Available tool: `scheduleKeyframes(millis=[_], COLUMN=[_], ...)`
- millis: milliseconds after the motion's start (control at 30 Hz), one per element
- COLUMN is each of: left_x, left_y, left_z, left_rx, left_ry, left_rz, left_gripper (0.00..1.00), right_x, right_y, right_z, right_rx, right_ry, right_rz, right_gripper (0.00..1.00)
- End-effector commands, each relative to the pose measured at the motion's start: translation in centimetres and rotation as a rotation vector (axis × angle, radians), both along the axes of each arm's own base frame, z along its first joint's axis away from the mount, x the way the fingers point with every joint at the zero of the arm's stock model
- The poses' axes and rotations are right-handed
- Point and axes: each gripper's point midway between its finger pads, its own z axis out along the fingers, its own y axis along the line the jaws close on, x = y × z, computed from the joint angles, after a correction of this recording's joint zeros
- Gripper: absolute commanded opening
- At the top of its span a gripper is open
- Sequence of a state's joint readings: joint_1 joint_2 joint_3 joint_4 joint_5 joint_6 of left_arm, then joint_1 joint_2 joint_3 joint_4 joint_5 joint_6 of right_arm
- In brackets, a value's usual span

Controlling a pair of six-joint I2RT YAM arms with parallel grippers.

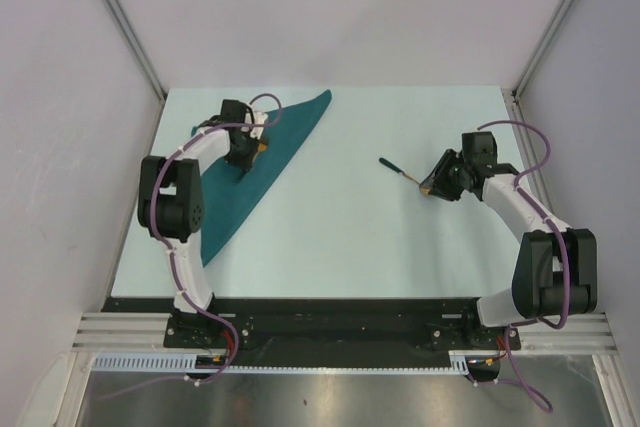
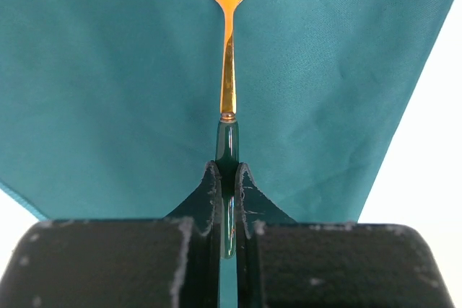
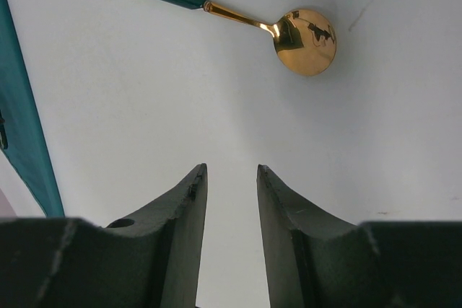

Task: Fold the napkin, place the utensils inside, and roll it up
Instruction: Place the utensil onto the napkin

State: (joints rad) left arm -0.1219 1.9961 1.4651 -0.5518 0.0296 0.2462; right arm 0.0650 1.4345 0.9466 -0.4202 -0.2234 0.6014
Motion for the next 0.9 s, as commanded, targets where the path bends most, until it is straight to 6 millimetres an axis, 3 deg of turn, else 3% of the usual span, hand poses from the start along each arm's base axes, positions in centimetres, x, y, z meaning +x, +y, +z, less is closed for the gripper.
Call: scheduleKeyframes(millis=[0,200,233,267,300,400,500,567,867], left_x=[1.1,1.4,1.3,1.5,1.6,1.7,1.9,2.0,0.7], left_y=[0.3,1.1,1.2,1.4,1.6,1.6,1.6,1.5,-1.6], left_z=[0.1,-0.3,-0.4,-0.2,-0.2,0.8,2.6,4.2,11.0], left_rx=[0.018,0.052,0.063,0.068,0.079,0.073,0.066,0.053,-0.016], left_ry=[-0.024,-0.015,-0.009,-0.014,-0.015,-0.036,-0.073,-0.107,-0.246], left_rz=[-0.015,0.019,0.026,0.036,0.045,0.057,0.070,0.078,0.044], left_gripper=[0.00,0.01,0.05,0.12,0.31,0.55,0.75,0.82,0.91], right_x=[0.1,-0.3,-0.4,-0.5,-0.5,-0.5,-0.2,0.1,2.5], right_y=[-0.2,-0.3,-0.3,-0.4,-0.5,-0.9,-2.0,-2.7,-4.6], right_z=[0.5,0.1,0.0,-0.2,-0.3,-0.7,-1.5,-2.4,-5.7], right_rx=[-0.004,-0.010,-0.014,-0.017,-0.019,-0.041,-0.091,-0.119,-0.050], right_ry=[-0.025,-0.013,-0.011,-0.007,-0.004,0.003,0.017,0.031,0.075], right_rz=[0.004,0.005,0.006,0.006,0.005,-0.004,-0.037,-0.056,-0.102], right_gripper=[0.39,0.39,0.39,0.39,0.39,0.40,0.40,0.40,0.39])
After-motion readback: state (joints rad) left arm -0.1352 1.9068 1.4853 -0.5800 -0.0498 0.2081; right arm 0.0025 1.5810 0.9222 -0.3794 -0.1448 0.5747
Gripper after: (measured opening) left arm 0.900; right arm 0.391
